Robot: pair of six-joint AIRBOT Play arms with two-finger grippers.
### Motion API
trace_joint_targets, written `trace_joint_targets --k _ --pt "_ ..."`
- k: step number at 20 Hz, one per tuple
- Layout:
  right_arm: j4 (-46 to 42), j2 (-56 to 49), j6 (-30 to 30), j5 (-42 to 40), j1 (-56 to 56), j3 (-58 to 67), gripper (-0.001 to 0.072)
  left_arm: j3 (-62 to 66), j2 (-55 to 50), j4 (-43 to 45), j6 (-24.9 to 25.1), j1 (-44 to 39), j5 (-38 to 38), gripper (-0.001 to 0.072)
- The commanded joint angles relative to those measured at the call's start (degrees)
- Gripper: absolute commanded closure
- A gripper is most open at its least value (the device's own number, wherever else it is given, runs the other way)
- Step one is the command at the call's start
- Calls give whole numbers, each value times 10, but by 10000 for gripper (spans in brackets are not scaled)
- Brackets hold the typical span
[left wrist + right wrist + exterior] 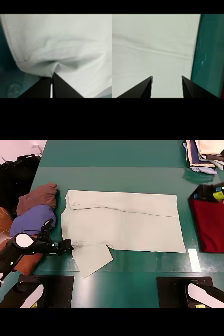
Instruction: Fold the shirts.
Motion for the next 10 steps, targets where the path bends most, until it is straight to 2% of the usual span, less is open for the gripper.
trace_joint_targets --k 1,3,4,5,6,10 --pt "-62 36 -1 44 -30 -80 281 0 1 -36 37 0 -9 680" --pt "-61 75 -1 43 -88 -187 281 5 1 -52 51 0 -14 681" --pt "-57 90 -1 42 -120 -241 257 5 1 -55 50 0 -14 681" --pt "-44 101 -1 40 -158 -297 189 5 1 -59 50 0 -13 680" --pt "-21 107 -1 38 -196 -347 176 5 1 -65 50 0 -14 680" --pt "44 110 -6 -13 -266 -470 193 5 1 -72 50 0 -12 680"
